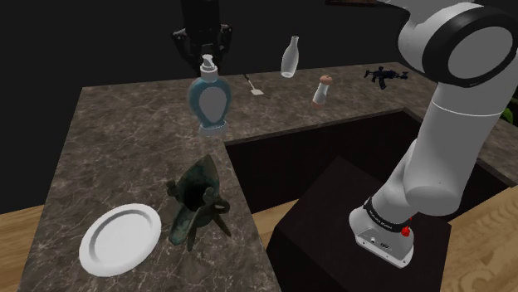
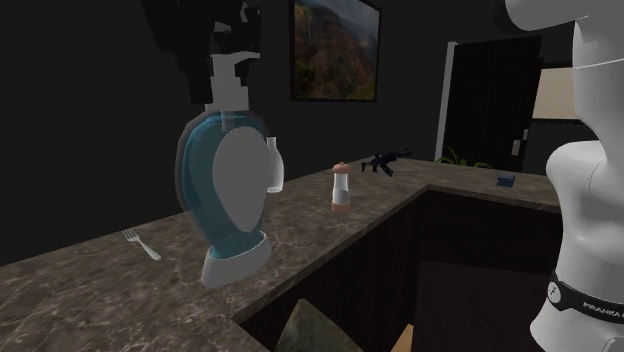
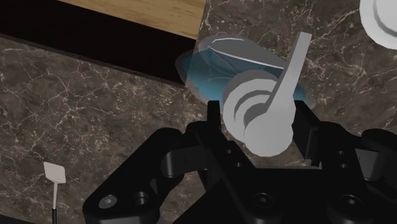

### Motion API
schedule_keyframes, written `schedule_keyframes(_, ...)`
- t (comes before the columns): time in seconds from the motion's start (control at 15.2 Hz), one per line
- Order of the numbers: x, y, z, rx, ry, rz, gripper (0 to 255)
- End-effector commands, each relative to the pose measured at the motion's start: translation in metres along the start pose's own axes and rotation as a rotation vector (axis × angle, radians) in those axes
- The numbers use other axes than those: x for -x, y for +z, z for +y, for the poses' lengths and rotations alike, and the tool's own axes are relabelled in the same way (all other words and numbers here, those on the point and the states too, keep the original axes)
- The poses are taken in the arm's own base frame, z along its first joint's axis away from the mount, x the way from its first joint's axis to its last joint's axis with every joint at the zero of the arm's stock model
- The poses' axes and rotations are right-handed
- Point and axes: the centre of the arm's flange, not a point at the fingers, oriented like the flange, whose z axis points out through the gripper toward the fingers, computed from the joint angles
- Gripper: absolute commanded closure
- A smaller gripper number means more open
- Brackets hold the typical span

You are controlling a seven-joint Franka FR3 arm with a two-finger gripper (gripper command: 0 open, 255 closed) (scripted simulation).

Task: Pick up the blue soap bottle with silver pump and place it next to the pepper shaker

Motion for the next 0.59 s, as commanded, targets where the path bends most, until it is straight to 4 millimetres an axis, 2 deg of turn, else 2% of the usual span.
schedule_keyframes(0.0,0.0,-0.01,0.0,0.0,0.0,0.0,255)
schedule_keyframes(0.53,0.0,-0.052,0.001,0.0,0.0,0.0,255)
